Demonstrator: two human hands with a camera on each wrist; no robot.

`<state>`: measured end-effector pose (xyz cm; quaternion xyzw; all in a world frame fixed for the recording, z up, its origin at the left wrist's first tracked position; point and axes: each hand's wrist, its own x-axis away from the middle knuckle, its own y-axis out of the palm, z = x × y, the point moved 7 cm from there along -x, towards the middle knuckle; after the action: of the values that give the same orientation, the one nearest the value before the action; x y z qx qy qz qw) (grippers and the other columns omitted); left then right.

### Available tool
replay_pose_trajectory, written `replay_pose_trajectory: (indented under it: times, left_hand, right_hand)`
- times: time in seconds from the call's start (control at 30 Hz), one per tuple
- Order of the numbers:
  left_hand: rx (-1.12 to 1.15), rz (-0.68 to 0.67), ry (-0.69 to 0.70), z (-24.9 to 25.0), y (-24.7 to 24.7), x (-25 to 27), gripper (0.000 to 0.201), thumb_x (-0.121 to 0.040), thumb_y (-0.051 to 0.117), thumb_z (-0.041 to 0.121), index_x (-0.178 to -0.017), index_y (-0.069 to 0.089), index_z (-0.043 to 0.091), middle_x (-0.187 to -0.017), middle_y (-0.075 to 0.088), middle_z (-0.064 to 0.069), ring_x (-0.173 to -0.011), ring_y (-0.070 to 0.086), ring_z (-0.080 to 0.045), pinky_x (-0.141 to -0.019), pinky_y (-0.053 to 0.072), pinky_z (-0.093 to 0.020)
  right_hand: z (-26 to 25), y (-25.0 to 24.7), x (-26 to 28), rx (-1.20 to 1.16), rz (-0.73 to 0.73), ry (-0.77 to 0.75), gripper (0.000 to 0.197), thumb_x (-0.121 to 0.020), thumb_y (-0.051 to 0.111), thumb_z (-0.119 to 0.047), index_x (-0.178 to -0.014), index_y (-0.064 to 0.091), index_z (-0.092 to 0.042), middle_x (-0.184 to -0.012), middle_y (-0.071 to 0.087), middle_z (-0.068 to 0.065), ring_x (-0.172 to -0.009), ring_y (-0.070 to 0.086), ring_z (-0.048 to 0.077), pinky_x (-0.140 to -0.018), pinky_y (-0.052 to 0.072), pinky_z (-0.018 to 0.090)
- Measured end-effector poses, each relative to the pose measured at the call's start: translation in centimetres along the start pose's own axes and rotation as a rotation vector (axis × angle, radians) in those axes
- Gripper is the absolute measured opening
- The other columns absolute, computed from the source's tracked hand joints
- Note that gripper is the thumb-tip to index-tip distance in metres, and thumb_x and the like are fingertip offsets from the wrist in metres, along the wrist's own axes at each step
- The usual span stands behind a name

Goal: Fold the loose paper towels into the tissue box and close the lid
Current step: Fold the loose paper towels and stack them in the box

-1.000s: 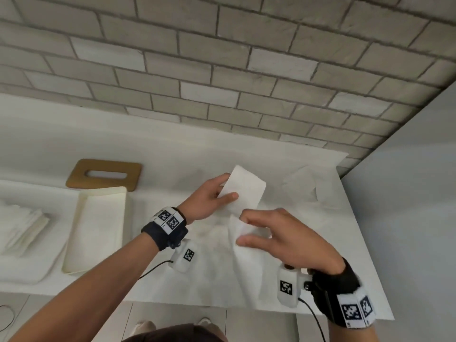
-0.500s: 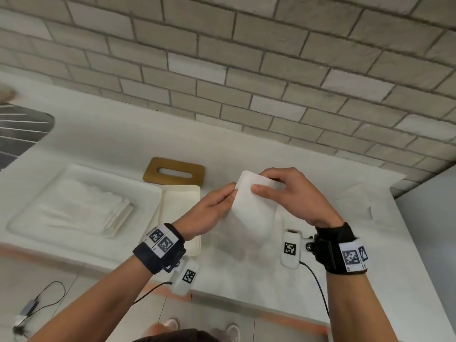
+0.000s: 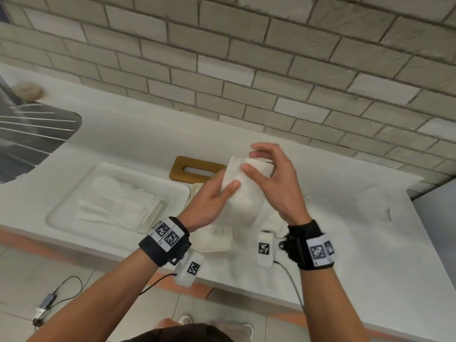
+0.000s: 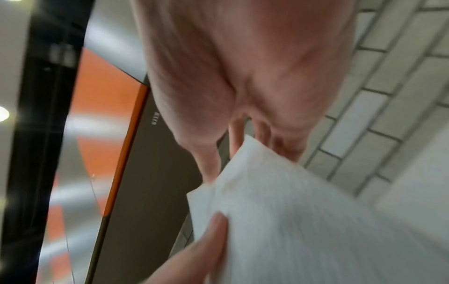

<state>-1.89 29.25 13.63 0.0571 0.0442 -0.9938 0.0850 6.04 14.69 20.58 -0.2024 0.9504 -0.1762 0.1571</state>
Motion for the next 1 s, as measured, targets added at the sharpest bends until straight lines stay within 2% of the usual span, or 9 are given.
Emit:
replay_pose_trajectory:
  times: [0.13,0.27,0.4,0.47,0.53,0.7,0.8,0.87,1.0]
  left_hand:
    - [0.316,0.177,-0.07,-1.8,-2.0,-0.2,0.035,-0.114,0.049,0.032,-0.148,0.054,0.023,-0.143,0.067,0.001,-0.135,0.062,-0.022,-0.114,0.049,-0.052]
    - [0.364,0.283,-0.15,-4.6,-3.4,-0.1,0.029,-0.116,0.043,0.028,-0.142,0.055,0.027,-0.134,0.071,0.004,-0.128,0.066,-0.017,-0.107,0.053,-0.042]
    - [-0.096,0.257,-0.266,-9.6,-5.4,-0.5,0.029,-0.113,0.049,0.026,-0.141,0.045,0.026,-0.134,0.064,0.008,-0.126,0.064,-0.023,-0.105,0.052,-0.041]
    - [-0.395,0.283,-0.243,-11.5,-6.5,-0.4,0.043,-0.106,0.058,0.014,-0.146,0.043,0.013,-0.14,0.058,-0.004,-0.129,0.059,-0.031,-0.104,0.045,-0.034]
    - [-0.607,0.314,-0.16,-11.8,-7.1,-0.2,0.044,-0.101,0.062,0.006,-0.143,0.047,0.007,-0.139,0.056,-0.013,-0.127,0.053,-0.034,-0.101,0.039,-0.033]
    - [-0.985,-0.148,-0.02,-11.4,-4.2,-0.9,0.028,-0.102,0.062,0.02,-0.129,0.059,0.021,-0.137,0.058,-0.002,-0.127,0.054,-0.027,-0.108,0.045,-0.045]
    - [-1.316,-0.476,-0.22,-13.4,-3.2,-0.6,0.076,-0.097,0.063,0.059,-0.158,0.031,0.03,-0.167,0.028,-0.004,-0.152,0.031,-0.029,-0.123,0.026,-0.058]
    - [-1.442,-0.591,-0.328,-14.6,-3.1,-0.2,0.113,-0.08,0.065,0.082,-0.166,0.007,0.036,-0.174,0.01,-0.007,-0.16,0.015,-0.031,-0.121,0.009,-0.073]
    - [-1.566,-0.672,-0.358,-15.6,-1.4,0.4,0.142,-0.058,0.072,0.092,-0.159,-0.02,0.052,-0.173,-0.001,-0.021,-0.159,0.008,-0.043,-0.113,-0.002,-0.085]
  right_hand:
    - [2.7,4.3,3.9,-0.263,0.169,0.113,0.041,-0.111,0.059,-0.035,-0.141,0.031,-0.032,-0.122,0.067,0.005,-0.099,0.072,0.008,-0.081,0.059,0.025]
    - [7.5,8.9,7.5,-0.088,0.128,0.168,0.016,-0.113,0.051,-0.021,-0.124,0.045,-0.032,-0.092,0.067,-0.004,-0.068,0.06,0.008,-0.065,0.048,0.026]
    - [11.9,11.5,8.5,0.163,0.061,0.276,0.018,-0.108,0.056,-0.011,-0.113,0.062,-0.027,-0.112,0.068,-0.009,-0.1,0.066,0.007,-0.082,0.046,0.015]
    - [13.3,12.6,8.5,0.244,-0.037,0.361,0.02,-0.106,0.057,-0.008,-0.119,0.061,-0.022,-0.122,0.064,-0.002,-0.113,0.063,0.016,-0.088,0.046,0.011]
    - [13.9,13.5,8.6,0.31,-0.145,0.416,0.025,-0.108,0.054,-0.008,-0.13,0.058,-0.018,-0.13,0.058,0.004,-0.122,0.059,0.021,-0.102,0.051,0.026]
    - [14.3,14.3,9.1,0.368,-0.295,0.461,0.03,-0.108,0.054,-0.012,-0.138,0.055,-0.016,-0.14,0.053,0.007,-0.124,0.057,0.025,-0.108,0.052,0.04]
    - [14.7,13.8,9.4,0.33,-0.34,0.477,0.03,-0.107,0.057,-0.015,-0.138,0.057,-0.018,-0.137,0.056,0.009,-0.123,0.061,0.027,-0.105,0.055,0.041]
    - [14.5,13.4,9.6,0.327,-0.394,0.473,0.033,-0.105,0.062,-0.018,-0.138,0.057,-0.019,-0.135,0.059,0.011,-0.117,0.065,0.028,-0.1,0.056,0.037]
    - [13.4,9.7,9.8,0.224,-0.347,0.389,0.019,-0.102,0.068,-0.026,-0.12,0.071,-0.026,-0.109,0.074,-0.005,-0.098,0.071,0.009,-0.089,0.059,0.025]
